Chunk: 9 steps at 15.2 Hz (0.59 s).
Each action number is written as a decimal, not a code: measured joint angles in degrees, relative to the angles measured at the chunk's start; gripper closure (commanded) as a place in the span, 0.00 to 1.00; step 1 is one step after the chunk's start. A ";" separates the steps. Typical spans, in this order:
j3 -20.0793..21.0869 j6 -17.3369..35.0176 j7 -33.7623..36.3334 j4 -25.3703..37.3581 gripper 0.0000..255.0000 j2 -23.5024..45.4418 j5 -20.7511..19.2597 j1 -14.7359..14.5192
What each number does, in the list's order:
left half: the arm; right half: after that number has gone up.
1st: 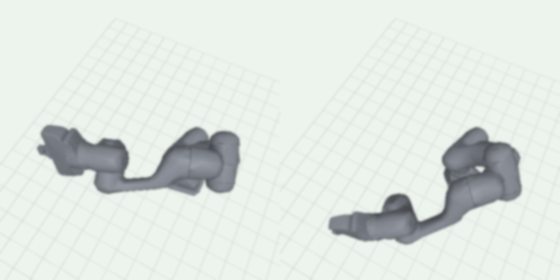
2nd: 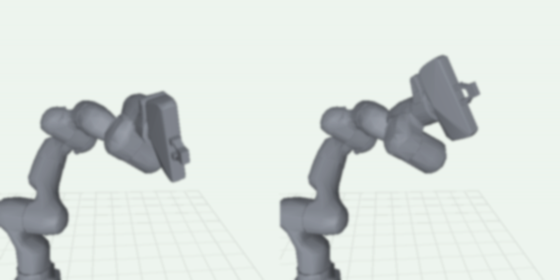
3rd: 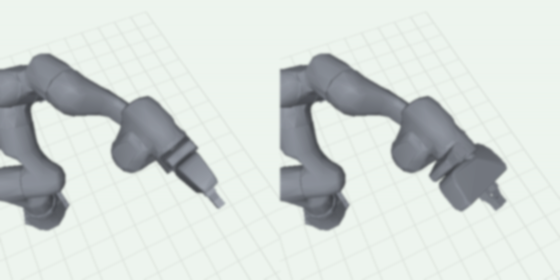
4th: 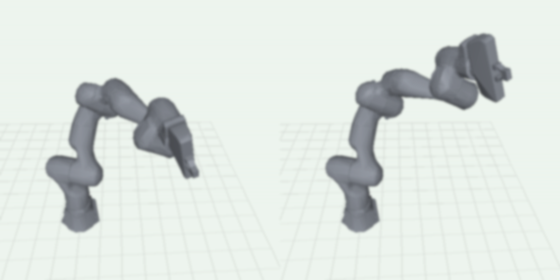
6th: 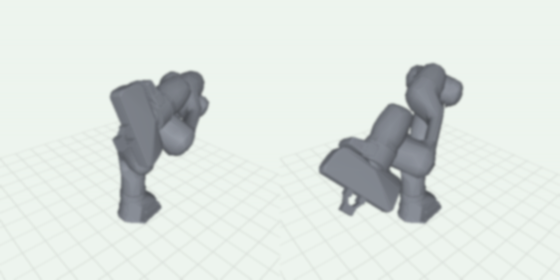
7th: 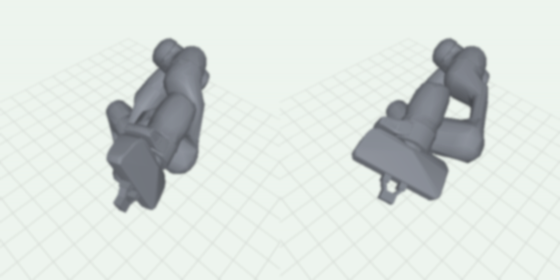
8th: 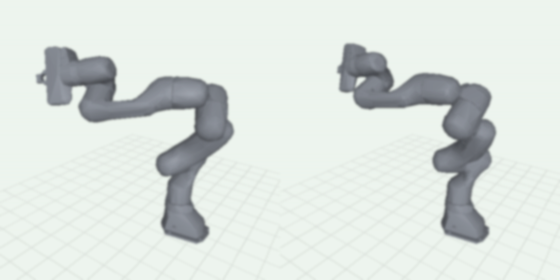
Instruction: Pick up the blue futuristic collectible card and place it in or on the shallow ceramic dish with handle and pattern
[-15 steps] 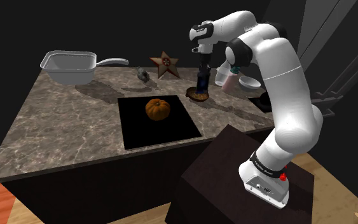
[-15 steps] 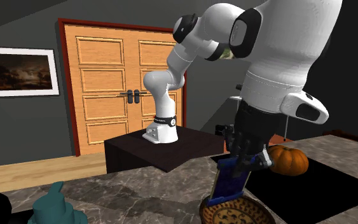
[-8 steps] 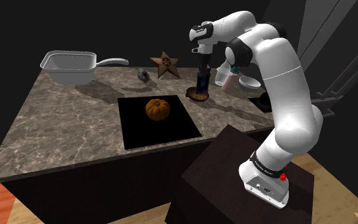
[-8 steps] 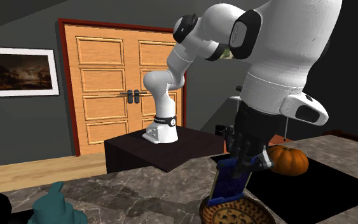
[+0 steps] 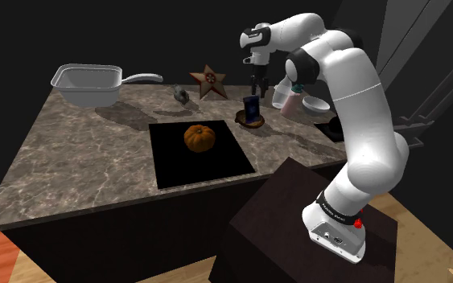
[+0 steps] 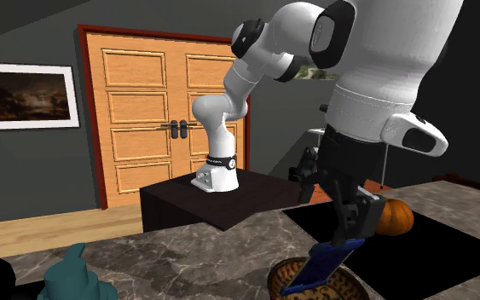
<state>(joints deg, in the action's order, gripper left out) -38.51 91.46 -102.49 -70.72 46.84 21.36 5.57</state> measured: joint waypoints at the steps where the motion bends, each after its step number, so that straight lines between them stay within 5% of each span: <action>1: -0.01 -1.43 0.13 1.69 0.00 0.10 -0.07 0.49; 4: 0.31 -5.51 0.83 7.46 0.00 1.30 0.07 2.17; 9: 0.32 -6.00 0.89 7.97 0.00 1.33 0.04 2.30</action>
